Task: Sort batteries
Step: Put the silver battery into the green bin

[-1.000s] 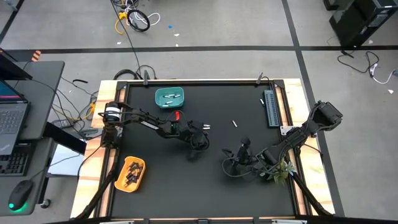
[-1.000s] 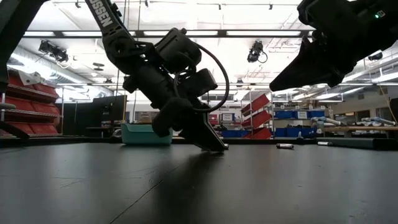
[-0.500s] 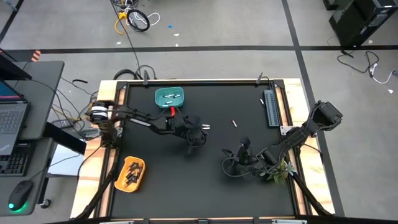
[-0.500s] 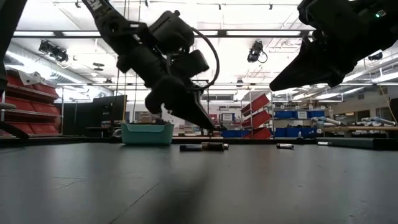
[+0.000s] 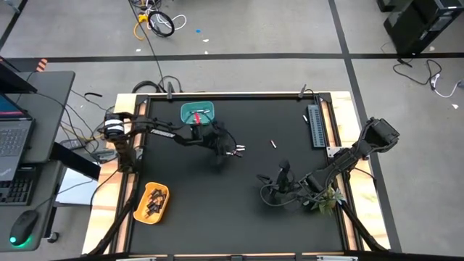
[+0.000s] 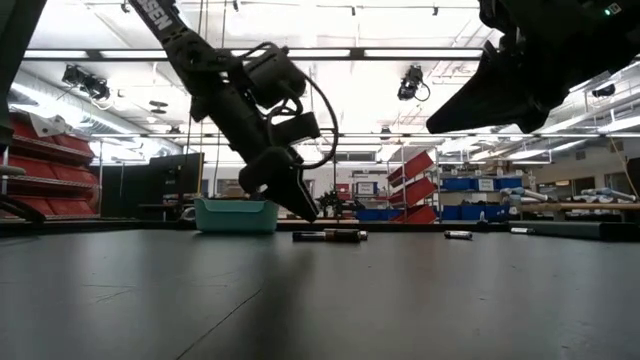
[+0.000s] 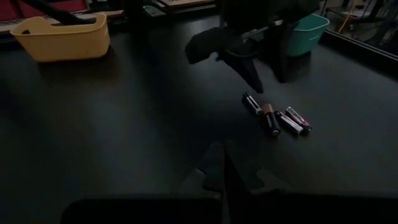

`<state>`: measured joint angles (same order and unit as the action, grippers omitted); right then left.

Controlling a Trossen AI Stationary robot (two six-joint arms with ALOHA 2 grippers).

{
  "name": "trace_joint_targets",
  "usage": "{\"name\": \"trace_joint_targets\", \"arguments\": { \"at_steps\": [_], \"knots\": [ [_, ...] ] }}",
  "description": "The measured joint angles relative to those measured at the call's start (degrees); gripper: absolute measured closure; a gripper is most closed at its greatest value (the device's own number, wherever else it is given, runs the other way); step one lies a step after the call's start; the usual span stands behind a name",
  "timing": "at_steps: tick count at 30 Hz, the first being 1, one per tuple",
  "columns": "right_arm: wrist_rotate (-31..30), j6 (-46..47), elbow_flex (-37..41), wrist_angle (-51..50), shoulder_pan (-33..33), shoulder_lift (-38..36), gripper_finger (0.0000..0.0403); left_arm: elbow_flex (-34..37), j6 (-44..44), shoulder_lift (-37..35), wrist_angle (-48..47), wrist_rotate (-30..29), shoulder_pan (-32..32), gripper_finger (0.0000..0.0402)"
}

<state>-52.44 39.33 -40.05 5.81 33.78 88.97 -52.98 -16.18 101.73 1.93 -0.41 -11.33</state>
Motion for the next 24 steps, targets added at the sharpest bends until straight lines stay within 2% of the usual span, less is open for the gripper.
{"name": "trace_joint_targets", "arguments": {
  "at_steps": [4, 10, 17, 20, 24],
  "knots": [
    [0.01, -0.31, 0.00, 0.26, 0.12, 0.00, 0.0402, 1.22, -0.09, 0.00, 0.18, 6.53, -3.41, 0.0199],
    [-0.65, -0.52, 0.00, 0.54, 0.75, 0.00, 0.0402, 3.68, 1.31, 0.00, 1.27, 10.57, -4.69, 0.0221],
    [-1.06, -0.54, 0.00, 0.56, 0.76, 0.00, 0.0402, 4.78, 1.58, 0.00, 2.67, 10.67, -3.31, 0.0231],
    [-1.06, -0.54, 0.00, 0.56, 0.76, 0.00, 0.0402, 5.26, 1.76, 0.00, 3.97, 7.22, -3.11, 0.0231],
    [-1.03, -0.52, 0.00, 0.56, 0.76, 0.00, 0.0401, 5.39, 3.07, 0.00, 5.48, 6.72, -3.28, 0.0231]
  ]
}}
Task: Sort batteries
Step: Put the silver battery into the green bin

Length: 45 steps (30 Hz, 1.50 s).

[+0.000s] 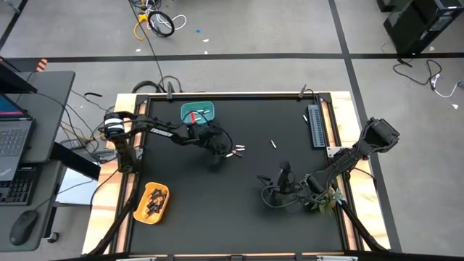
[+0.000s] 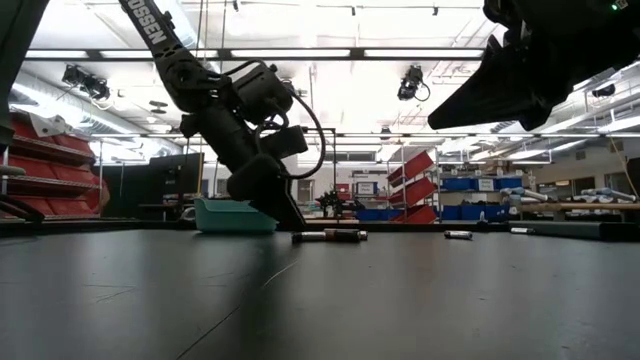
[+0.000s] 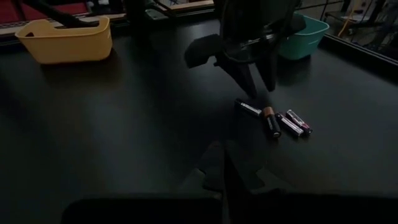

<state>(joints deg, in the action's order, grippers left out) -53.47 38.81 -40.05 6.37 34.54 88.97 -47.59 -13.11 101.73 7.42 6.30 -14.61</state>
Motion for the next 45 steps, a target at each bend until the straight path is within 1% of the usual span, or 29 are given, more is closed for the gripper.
{"name": "trace_joint_targets", "arguments": {
  "at_steps": [4, 10, 13, 20, 22, 24, 25, 27, 28, 35, 38, 42, 43, 45],
  "knots": [
    [0.00, 0.00, 0.00, -0.02, 0.22, 0.00, 0.0402, 0.00, 1.42, 0.00, 0.90, 1.86, 0.04, 0.0231],
    [0.00, -0.02, 0.00, -0.14, 0.20, 0.00, 0.0402, -0.02, 4.89, -0.02, 0.66, 8.30, 0.24, 0.0231],
    [0.00, -0.24, 0.00, -0.15, 0.20, 0.00, 0.0402, -0.02, 6.20, -0.02, 0.60, 8.34, 1.13, 0.0231],
    [-0.33, -0.46, 0.00, -0.02, 0.20, 0.00, 0.0402, -0.20, 6.32, 3.23, 1.51, 0.14, 3.93, 0.0232],
    [-0.42, -0.45, 0.00, 0.02, 0.20, 0.00, 0.0401, -0.29, 6.35, 4.29, 1.49, -1.62, 4.44, 0.0240],
    [-0.42, -0.44, 0.00, 0.00, 0.20, 0.00, 0.0402, -0.39, 6.32, 4.86, 1.63, -2.16, 4.86, 0.0266],
    [-0.43, -0.44, 0.00, 0.02, 0.20, 0.00, 0.0402, -0.42, 6.29, 4.93, 1.61, -2.63, 5.08, 0.0287],
    [-0.42, -0.44, 0.00, 0.02, 0.20, 0.00, 0.0402, -0.42, 6.23, 5.00, 1.69, -3.42, 5.62, 0.0346],
    [-0.44, -0.44, 0.00, 0.00, 0.20, 0.00, 0.0402, -0.40, 6.26, 4.97, 1.70, -3.80, 5.81, 0.0366],
    [-0.45, -0.46, 0.00, -0.14, 0.27, 0.00, 0.0402, -1.28, 6.92, 4.45, 0.14, -4.62, 6.99, 0.0367],
    [-0.44, -0.43, 0.00, -0.26, 0.56, 0.00, 0.0401, -2.14, 7.44, 2.64, -2.03, -4.59, 7.31, 0.0367],
    [-0.45, 0.39, 0.05, -0.36, 1.22, 0.00, 0.0402, -2.84, 7.25, -1.91, -6.73, -4.33, 7.71, 0.0367],
    [-0.47, 0.66, 0.25, -0.40, 1.40, 0.00, 0.0402, -3.06, 6.64, -3.64, -7.23, -5.10, 7.71, 0.0367],
    [-0.75, 1.66, 0.85, -0.39, 1.66, 0.00, 0.0402, -3.21, 4.94, -7.19, -9.09, -8.48, 7.31, 0.0367]
  ]
}}
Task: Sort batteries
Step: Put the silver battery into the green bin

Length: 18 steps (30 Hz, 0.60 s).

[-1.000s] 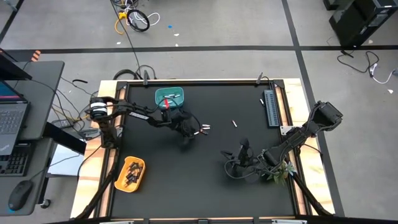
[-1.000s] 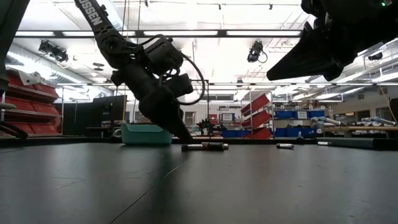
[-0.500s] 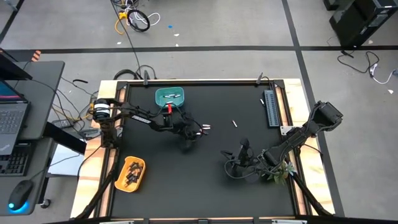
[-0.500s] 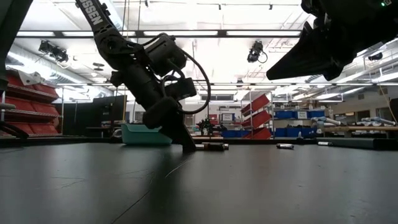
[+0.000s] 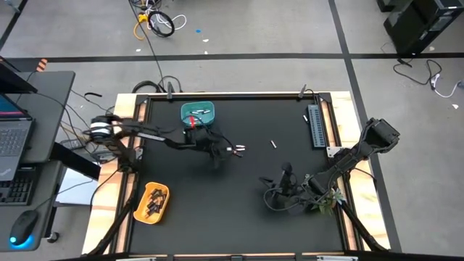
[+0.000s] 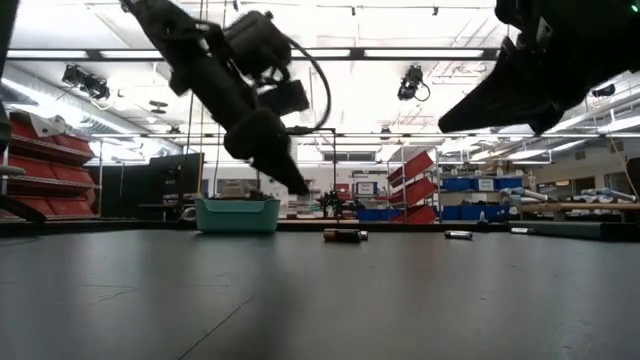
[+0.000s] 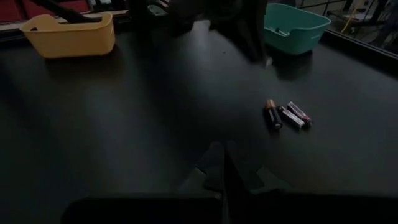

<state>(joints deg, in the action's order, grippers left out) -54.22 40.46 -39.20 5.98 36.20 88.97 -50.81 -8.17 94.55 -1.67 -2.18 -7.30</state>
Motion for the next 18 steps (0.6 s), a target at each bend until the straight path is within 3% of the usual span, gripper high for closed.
{"name": "trace_joint_targets", "arguments": {
  "at_steps": [5, 11, 18],
  "knots": [
    [-0.61, 2.40, 1.23, 0.41, 0.18, 0.00, 0.0402, 0.02, -3.66, -6.49, -4.51, -7.36, -4.03, 0.0367],
    [-1.22, 1.13, 1.24, 2.44, 0.18, 0.00, 0.0402, -0.07, -6.88, -9.45, -8.55, -14.41, -13.88, 0.0367],
    [-1.46, -0.61, 1.27, 4.57, 0.22, 0.00, 0.0402, 1.23, -5.82, -7.64, -10.61, -10.33, -27.95, 0.0367]
  ]
}}
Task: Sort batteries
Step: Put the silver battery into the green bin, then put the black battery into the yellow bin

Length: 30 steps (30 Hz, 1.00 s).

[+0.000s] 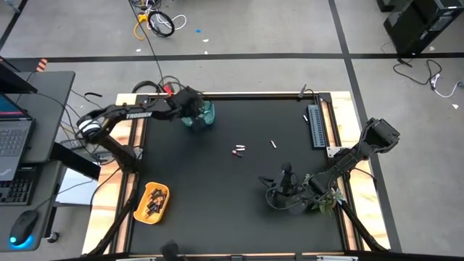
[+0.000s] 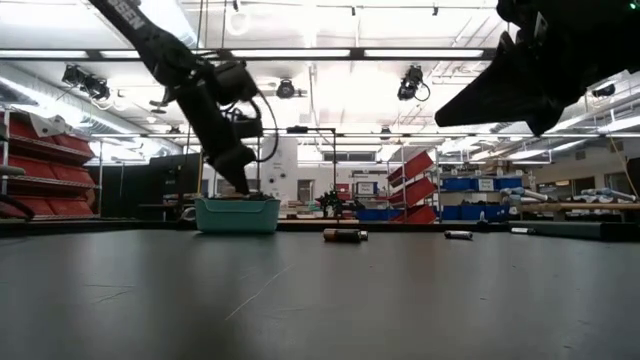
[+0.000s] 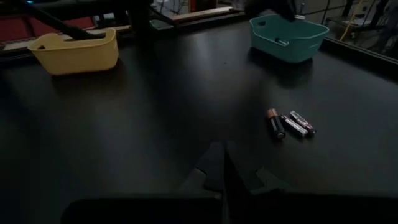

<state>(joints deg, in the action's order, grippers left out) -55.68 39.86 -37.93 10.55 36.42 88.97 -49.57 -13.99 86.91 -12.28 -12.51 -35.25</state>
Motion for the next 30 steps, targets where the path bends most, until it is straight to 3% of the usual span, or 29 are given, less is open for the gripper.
{"name": "trace_joint_targets", "arguments": {
  "at_steps": [5, 11, 15, 22, 30],
  "knots": [
    [-0.48, -2.30, 0.00, 2.16, 0.00, 0.00, 0.0402, 0.02, 5.17, 1.50, 0.28, 2.14, -4.78, 0.0348],
    [-0.68, -4.62, 0.00, 3.95, 0.00, 0.00, 0.0402, 0.03, 5.29, 2.12, -3.19, 2.69, -4.41, 0.0219],
    [-0.68, -4.94, 0.00, 4.05, 0.00, 0.00, 0.0402, 0.03, 5.28, 1.09, -2.82, 2.63, -3.43, 0.0174],
    [-0.63, -4.97, 0.00, 4.20, 0.22, 0.00, 0.0402, 0.01, 1.00, -0.51, 5.32, 9.69, 5.80, 0.0183],
    [-1.86, -5.27, 0.00, 3.98, 0.22, 0.00, 0.0402, -0.01, -1.55, 6.12, 11.16, 12.39, 19.12, 0.0195]
  ]
}}
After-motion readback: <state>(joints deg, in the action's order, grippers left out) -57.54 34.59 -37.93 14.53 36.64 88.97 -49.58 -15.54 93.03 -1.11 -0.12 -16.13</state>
